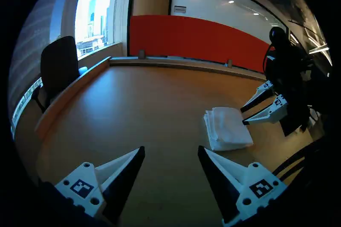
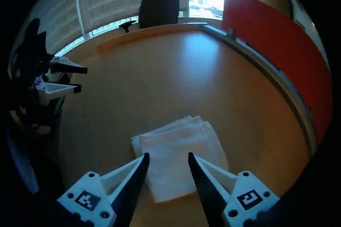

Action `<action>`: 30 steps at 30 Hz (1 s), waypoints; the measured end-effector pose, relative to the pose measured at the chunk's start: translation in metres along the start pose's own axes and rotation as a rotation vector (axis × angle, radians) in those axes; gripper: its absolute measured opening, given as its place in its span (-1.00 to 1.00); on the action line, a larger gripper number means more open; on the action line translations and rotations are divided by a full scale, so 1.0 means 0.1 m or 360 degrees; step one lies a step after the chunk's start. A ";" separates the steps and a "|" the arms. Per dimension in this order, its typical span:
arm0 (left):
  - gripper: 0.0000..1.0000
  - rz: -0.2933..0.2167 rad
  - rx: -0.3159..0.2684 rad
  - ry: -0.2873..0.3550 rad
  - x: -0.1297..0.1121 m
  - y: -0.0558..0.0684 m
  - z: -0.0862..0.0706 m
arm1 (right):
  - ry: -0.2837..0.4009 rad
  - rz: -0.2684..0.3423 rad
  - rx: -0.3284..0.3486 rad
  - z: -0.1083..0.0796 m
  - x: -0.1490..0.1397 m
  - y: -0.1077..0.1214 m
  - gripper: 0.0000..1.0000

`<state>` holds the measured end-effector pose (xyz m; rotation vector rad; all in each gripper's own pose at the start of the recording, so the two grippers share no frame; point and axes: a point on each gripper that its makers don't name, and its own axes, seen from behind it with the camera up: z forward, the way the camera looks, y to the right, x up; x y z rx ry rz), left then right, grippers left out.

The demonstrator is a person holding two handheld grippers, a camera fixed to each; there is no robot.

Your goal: Fold towel

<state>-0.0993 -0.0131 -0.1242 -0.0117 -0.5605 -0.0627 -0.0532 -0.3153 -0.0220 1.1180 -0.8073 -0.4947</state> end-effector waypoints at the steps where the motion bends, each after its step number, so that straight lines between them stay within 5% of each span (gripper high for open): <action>1: 0.84 0.0001 0.0000 0.0001 0.00 0.00 0.00 | 0.0003 0.0008 -0.0006 -0.01 -0.02 0.00 0.40; 6: 0.85 0.0003 -0.0002 0.0004 0.02 0.01 0.00 | 0.0008 0.0048 -0.0026 -0.06 -0.10 0.01 0.72; 30: 0.84 0.0022 -0.0014 0.0002 0.02 0.08 0.02 | -0.0112 0.0178 -0.0090 -0.08 -0.71 -0.14 0.72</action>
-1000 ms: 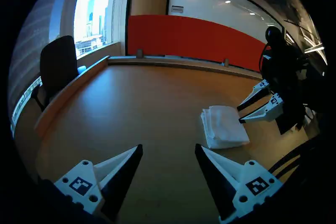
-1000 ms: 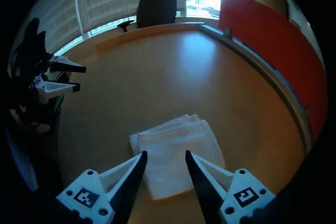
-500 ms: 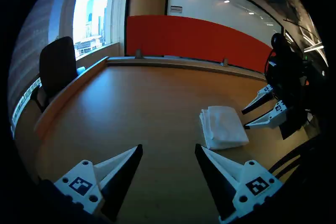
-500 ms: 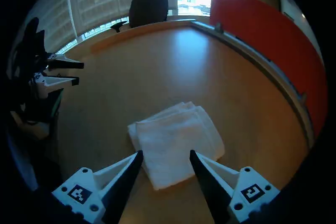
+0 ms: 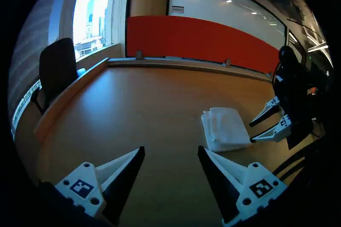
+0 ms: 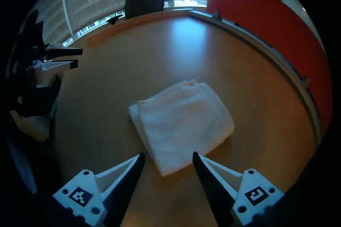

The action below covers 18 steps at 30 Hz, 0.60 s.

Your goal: Fold towel

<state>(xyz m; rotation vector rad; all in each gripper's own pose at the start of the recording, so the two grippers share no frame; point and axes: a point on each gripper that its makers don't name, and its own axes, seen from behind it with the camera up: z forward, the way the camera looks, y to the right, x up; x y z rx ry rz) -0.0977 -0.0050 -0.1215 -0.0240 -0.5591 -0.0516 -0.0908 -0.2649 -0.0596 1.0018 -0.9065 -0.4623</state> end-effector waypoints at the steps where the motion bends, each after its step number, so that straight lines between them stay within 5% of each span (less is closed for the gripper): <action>1: 0.84 0.0000 -0.0001 0.0000 0.00 0.00 0.00 | -0.0009 0.0005 -0.0004 0.01 -0.03 0.00 0.72; 18: 0.84 0.0006 -0.0013 0.0002 0.01 0.05 0.01 | -0.0052 0.0093 -0.0050 0.08 -0.25 -0.01 0.66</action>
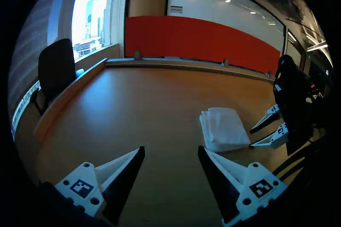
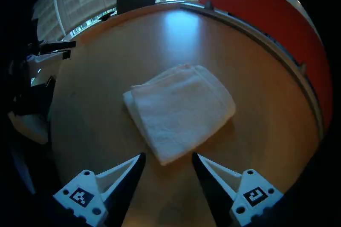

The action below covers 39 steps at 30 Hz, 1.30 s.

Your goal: Fold towel

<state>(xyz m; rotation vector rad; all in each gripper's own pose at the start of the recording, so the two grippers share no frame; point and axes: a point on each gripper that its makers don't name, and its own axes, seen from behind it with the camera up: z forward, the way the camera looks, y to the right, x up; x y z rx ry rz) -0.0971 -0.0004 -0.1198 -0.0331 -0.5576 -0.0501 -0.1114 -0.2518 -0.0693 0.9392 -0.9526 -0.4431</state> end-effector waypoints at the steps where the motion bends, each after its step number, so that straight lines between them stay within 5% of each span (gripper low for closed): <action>1: 0.84 -0.0002 -0.0001 0.0000 0.00 0.00 0.00 | 0.0001 0.0006 -0.0004 0.00 -0.01 0.00 0.66; 21: 0.85 -0.0007 -0.0004 -0.0003 -0.03 0.00 -0.02 | -0.0010 0.0047 -0.0045 0.10 -0.12 -0.06 0.01; 34: 0.84 -0.0012 0.0000 -0.0006 -0.04 -0.02 -0.02 | -0.0004 0.0071 -0.0060 0.09 -0.13 -0.04 -0.84; 39: 0.84 -0.0009 -0.0002 -0.0008 -0.05 -0.01 -0.02 | 0.0003 0.0080 -0.0048 0.07 -0.11 -0.04 -0.90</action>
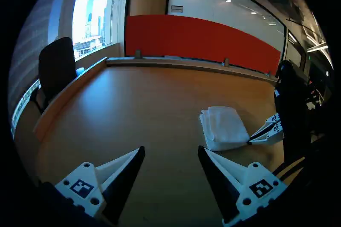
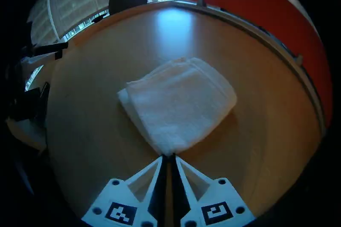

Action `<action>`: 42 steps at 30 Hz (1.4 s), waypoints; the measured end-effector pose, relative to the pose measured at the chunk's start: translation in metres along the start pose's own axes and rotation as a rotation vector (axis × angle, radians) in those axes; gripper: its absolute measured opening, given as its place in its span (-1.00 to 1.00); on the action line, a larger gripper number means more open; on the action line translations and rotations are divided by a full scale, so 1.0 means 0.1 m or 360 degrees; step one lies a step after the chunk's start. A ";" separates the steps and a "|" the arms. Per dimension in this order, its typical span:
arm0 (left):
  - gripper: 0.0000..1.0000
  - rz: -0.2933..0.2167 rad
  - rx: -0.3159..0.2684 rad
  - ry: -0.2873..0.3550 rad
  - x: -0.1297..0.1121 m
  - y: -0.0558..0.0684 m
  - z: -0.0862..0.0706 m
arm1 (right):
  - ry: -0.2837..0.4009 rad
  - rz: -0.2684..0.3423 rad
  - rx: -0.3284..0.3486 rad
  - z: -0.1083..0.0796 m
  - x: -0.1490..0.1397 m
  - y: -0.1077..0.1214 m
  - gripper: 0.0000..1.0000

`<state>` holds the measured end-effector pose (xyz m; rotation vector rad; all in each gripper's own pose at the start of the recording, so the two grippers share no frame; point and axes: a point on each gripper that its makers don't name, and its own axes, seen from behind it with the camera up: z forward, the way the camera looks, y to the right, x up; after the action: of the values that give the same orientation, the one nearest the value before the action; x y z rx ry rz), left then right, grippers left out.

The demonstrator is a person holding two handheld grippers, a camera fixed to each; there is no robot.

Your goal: Fold towel

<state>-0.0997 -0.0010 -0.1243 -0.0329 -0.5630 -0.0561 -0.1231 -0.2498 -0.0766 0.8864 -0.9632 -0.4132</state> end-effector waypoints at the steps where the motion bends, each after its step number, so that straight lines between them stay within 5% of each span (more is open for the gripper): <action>1: 0.84 0.0001 -0.0001 0.0001 0.00 0.00 0.00 | 0.0004 0.0000 0.0000 -0.01 0.01 0.00 -0.90; 12: 0.84 0.0002 -0.0006 0.0009 0.02 0.00 0.00 | 0.0078 -0.0014 -0.0027 -0.15 0.24 0.10 -0.91; 28: 0.84 0.0011 -0.0025 0.0040 0.14 0.01 -0.01 | 0.0304 -0.0121 -0.0040 -0.63 1.29 0.26 -0.91; 42: 0.85 0.0037 -0.0045 0.0064 0.25 0.01 -0.04 | 0.0405 -0.0199 -0.0079 -0.98 1.78 0.35 -0.91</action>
<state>-0.0763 -0.0013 -0.1148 -0.0656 -0.5213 -0.0417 0.0520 -0.3011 0.0198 0.9321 -0.6638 -0.4179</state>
